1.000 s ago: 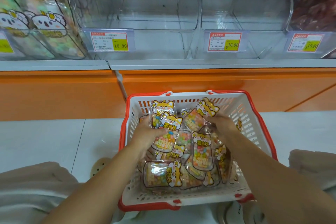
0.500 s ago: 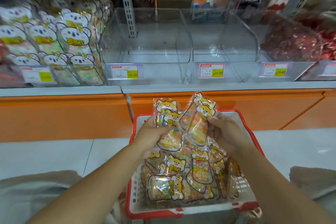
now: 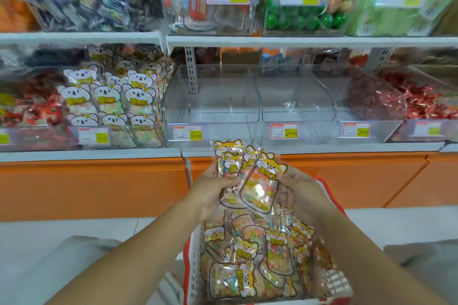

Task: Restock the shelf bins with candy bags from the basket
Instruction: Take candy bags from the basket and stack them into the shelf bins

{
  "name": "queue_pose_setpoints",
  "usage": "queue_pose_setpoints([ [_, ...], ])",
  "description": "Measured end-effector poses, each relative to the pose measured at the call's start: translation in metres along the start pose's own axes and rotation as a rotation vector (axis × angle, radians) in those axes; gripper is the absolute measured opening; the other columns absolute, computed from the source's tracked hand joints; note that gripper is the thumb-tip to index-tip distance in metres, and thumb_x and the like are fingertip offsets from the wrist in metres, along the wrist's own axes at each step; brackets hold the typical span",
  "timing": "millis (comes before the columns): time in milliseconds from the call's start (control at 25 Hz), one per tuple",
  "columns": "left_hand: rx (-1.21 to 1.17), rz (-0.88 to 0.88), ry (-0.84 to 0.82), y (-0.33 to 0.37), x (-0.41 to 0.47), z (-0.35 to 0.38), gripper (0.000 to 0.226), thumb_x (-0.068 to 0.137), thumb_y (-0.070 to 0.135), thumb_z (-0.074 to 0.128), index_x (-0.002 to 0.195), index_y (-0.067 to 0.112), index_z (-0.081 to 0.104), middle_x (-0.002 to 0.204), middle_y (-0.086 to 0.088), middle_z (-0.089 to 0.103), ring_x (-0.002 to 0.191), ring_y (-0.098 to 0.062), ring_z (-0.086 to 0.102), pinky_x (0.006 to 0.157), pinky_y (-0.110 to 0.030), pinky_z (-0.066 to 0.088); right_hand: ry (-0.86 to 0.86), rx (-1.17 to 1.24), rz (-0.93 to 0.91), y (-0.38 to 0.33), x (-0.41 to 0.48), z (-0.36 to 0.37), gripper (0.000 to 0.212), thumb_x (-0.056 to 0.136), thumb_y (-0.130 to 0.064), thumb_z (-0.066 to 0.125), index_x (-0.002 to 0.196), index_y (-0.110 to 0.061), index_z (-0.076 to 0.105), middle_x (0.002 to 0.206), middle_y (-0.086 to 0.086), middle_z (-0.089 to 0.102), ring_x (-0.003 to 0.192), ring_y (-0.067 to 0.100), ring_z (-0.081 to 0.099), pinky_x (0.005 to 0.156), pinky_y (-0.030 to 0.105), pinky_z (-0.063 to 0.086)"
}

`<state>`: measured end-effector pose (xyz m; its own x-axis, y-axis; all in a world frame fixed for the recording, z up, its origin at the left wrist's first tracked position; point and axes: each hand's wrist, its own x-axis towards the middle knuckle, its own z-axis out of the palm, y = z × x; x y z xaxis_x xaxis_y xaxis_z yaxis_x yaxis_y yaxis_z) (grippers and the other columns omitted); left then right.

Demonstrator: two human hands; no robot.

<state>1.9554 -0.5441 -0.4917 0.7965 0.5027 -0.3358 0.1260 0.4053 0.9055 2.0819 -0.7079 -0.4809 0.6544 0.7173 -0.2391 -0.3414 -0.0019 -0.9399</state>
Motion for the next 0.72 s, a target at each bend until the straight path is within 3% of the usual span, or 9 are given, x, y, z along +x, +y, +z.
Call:
queue_pose_setpoints([
  [80, 0.002, 0.044, 0.023, 0.008, -0.005, 0.003, 0.044, 0.078, -0.008, 0.071, 0.109, 0.021, 0.061, 0.11, -0.01, 0.072, 0.092, -0.015, 0.069, 0.081, -0.025, 0.051, 0.049, 0.016, 0.002, -0.006, -0.002, -0.002, 0.014, 0.1, -0.007, 0.046, 0.107, -0.003, 0.058, 0.085, 0.013, 0.074, 0.074, 0.023, 0.073, 0.054, 0.036, 0.057],
  [160, 0.013, 0.079, 0.042, 0.013, -0.009, 0.003, 0.041, 0.076, -0.008, 0.073, 0.109, 0.015, 0.063, 0.113, -0.016, 0.071, 0.102, -0.025, 0.066, 0.091, -0.034, 0.045, 0.092, 0.062, -0.007, -0.012, -0.006, -0.002, 0.019, 0.098, -0.008, 0.05, 0.116, -0.006, 0.056, 0.089, 0.013, 0.075, 0.076, 0.023, 0.074, 0.055, 0.036, 0.06],
  [280, 0.002, 0.095, 0.063, 0.02, -0.013, 0.006, 0.04, 0.076, -0.011, 0.072, 0.108, 0.011, 0.063, 0.108, -0.014, 0.073, 0.099, -0.025, 0.069, 0.089, -0.033, 0.052, 0.154, -0.006, -0.041, -0.02, -0.011, 0.005, 0.01, 0.097, -0.013, 0.054, 0.104, -0.008, 0.061, 0.082, 0.01, 0.074, 0.066, 0.019, 0.073, 0.055, 0.034, 0.056],
  [360, 0.008, 0.114, 0.075, 0.026, -0.016, 0.008, 0.038, 0.076, -0.011, 0.072, 0.106, 0.011, 0.064, 0.103, -0.013, 0.074, 0.091, -0.022, 0.07, 0.078, -0.026, 0.054, 0.197, -0.089, -0.064, -0.023, -0.008, 0.013, 0.015, 0.096, -0.017, 0.058, 0.105, -0.007, 0.062, 0.091, 0.011, 0.074, 0.074, 0.02, 0.073, 0.071, 0.042, 0.058],
  [440, 0.008, 0.117, 0.111, 0.032, -0.015, 0.007, 0.036, 0.075, -0.008, 0.074, 0.105, 0.011, 0.066, 0.098, -0.011, 0.074, 0.088, -0.023, 0.068, 0.081, -0.03, 0.05, 0.211, -0.128, -0.058, -0.024, 0.0, 0.023, 0.021, 0.095, -0.019, 0.059, 0.112, -0.006, 0.061, 0.099, 0.012, 0.073, 0.082, 0.022, 0.073, 0.082, 0.046, 0.058],
  [600, 0.0, 0.103, 0.173, 0.051, -0.016, 0.004, 0.033, 0.075, -0.003, 0.077, 0.106, 0.005, 0.066, 0.095, -0.014, 0.075, 0.09, -0.029, 0.069, 0.092, -0.047, 0.052, 0.087, 0.043, 0.037, -0.031, 0.013, 0.05, 0.021, 0.096, -0.014, 0.058, 0.114, -0.003, 0.059, 0.101, 0.015, 0.072, 0.08, 0.022, 0.071, 0.068, 0.034, 0.058],
  [720, -0.01, 0.098, 0.182, 0.064, -0.009, 0.005, 0.028, 0.082, 0.012, 0.075, 0.107, 0.009, 0.062, 0.089, -0.011, 0.074, 0.085, -0.028, 0.069, 0.081, -0.046, 0.055, 0.014, 0.115, 0.047, -0.038, 0.025, 0.063, 0.017, 0.097, -0.013, 0.055, 0.11, -0.007, 0.063, 0.097, 0.012, 0.074, 0.082, 0.023, 0.072, 0.073, 0.04, 0.058],
])
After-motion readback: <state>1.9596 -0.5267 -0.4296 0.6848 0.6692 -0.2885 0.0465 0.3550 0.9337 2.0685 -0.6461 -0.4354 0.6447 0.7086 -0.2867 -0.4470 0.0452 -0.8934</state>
